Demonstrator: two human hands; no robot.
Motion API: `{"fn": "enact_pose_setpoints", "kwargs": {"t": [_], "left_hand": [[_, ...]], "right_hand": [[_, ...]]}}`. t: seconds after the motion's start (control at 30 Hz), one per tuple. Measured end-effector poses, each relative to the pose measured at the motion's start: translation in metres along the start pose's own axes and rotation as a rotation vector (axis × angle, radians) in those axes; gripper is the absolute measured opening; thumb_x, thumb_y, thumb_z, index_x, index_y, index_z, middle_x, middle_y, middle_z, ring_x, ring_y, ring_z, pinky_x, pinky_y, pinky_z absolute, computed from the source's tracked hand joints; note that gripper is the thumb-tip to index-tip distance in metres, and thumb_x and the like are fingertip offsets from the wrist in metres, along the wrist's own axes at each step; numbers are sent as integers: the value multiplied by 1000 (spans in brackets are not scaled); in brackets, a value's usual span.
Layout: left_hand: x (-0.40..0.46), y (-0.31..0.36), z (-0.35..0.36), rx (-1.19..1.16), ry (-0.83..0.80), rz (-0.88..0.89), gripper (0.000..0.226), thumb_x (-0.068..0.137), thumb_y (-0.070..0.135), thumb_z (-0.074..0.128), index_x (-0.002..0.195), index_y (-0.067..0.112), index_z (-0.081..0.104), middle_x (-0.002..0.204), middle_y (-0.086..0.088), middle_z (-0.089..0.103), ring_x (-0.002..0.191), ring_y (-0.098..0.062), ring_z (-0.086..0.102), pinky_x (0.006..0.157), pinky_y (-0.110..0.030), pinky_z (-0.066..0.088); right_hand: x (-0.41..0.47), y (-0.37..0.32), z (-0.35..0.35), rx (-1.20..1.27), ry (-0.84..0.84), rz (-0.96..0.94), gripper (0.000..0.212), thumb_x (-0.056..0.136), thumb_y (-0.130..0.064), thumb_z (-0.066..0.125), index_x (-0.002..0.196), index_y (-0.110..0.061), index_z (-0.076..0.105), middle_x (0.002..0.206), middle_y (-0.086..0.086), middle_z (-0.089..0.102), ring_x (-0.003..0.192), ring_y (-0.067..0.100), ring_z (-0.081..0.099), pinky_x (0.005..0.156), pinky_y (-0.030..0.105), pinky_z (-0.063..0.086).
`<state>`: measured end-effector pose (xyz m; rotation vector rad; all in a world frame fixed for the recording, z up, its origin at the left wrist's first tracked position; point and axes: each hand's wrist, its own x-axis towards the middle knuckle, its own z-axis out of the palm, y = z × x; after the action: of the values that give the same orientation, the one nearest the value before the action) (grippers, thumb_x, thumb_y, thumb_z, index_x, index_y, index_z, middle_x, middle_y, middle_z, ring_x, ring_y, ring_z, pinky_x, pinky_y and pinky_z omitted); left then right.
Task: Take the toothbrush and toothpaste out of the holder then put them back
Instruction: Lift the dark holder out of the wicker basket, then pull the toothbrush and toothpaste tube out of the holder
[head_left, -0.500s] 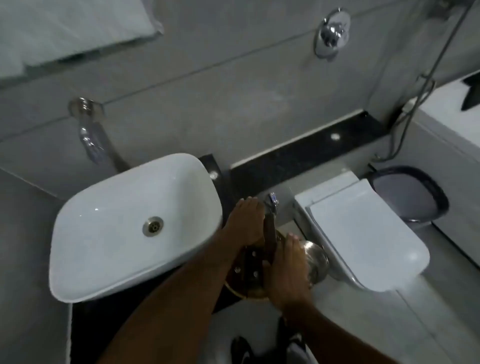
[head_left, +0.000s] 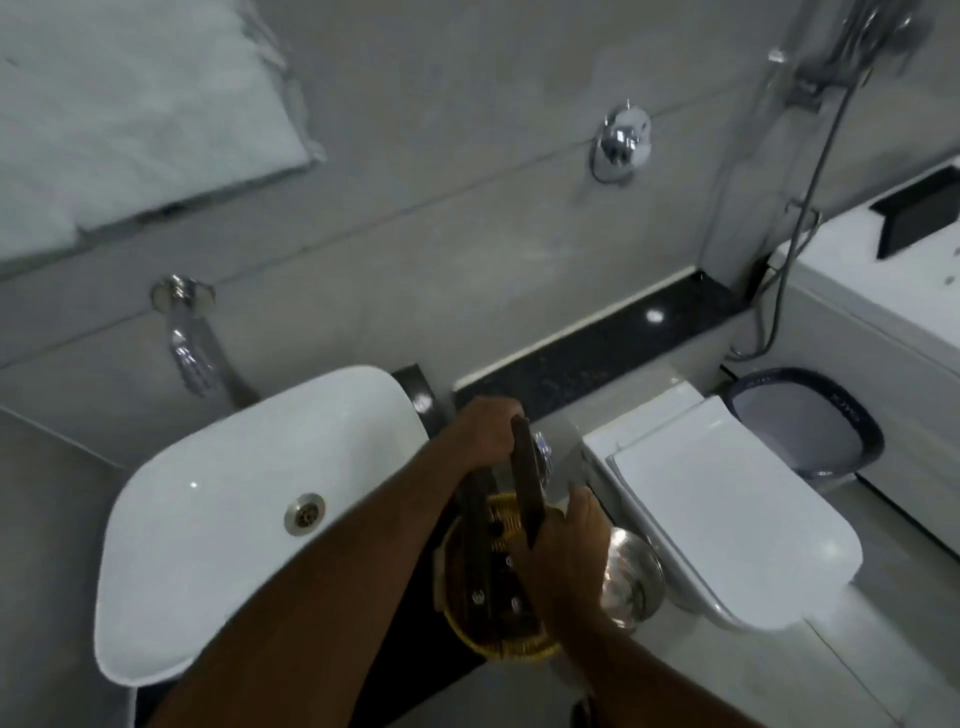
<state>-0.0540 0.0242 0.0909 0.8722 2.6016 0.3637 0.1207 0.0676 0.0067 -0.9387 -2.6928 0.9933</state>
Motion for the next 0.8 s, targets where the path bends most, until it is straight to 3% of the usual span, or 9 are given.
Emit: {"fn": "enact_pose_setpoints", "kwargs": {"t": [0.07,0.13,0.2,0.37,0.47,0.57,0.67,0.73,0.8], "left_hand": [[-3,1,-76,36,141,32,27,80,-2,55,100,5,71,109,-16,72,103,-33,64,90,-34,49],[-19,4,-163,68,287,41,26,79,-5,56,93,5,74,103,-14,75,100,-29,67,87,-29,49],[-45,9,-247,125,401,24,22,79,-4,60,89,7,77,96,-11,77,90,-22,70,81,-26,49],[-125,26,-391,230,468,-75,23,78,-2,66,91,13,79,81,-2,76,72,-9,65,62,-20,49],[-162,31,-429,299,513,-85,28,81,0,65,101,16,77,96,0,77,85,-12,67,73,-24,53],[-187,25,-447,243,546,-135,31,80,2,67,106,16,74,94,-3,77,81,-12,71,49,-14,47],[-202,16,-447,172,635,-153,22,79,3,66,96,15,73,88,-5,75,72,-13,73,46,-18,48],[-211,4,-439,-3,758,-110,15,81,3,63,85,15,72,83,-7,73,66,-14,73,49,-22,53],[-220,-12,-426,-328,846,-66,16,84,7,58,80,14,72,81,-8,75,65,-17,74,56,-28,59]], "right_hand": [[23,-46,-23,91,39,-78,50,75,-51,63,115,-20,57,125,1,57,111,18,55,97,34,46],[41,-107,-53,159,87,-161,48,77,-46,63,113,-16,54,120,2,58,94,22,65,80,42,56],[52,-168,-79,189,128,-260,39,84,-42,58,109,-14,49,115,5,55,88,30,66,75,47,56],[54,-282,-126,257,272,-515,31,90,-35,61,107,-9,54,101,9,55,81,31,64,67,36,49],[48,-322,-140,306,293,-598,31,90,-33,62,108,-8,56,101,11,56,81,32,65,66,37,49],[41,-341,-142,339,276,-667,35,91,-35,60,114,-10,54,104,6,55,82,26,65,66,30,49],[39,-349,-140,351,241,-718,39,92,-37,60,121,-12,51,112,3,54,89,22,65,70,23,49],[40,-353,-142,357,215,-750,39,91,-35,60,123,-14,50,115,3,55,91,22,64,71,24,51],[43,-356,-153,309,211,-798,33,90,-31,60,118,-16,53,110,4,58,84,20,62,67,26,50]]}}
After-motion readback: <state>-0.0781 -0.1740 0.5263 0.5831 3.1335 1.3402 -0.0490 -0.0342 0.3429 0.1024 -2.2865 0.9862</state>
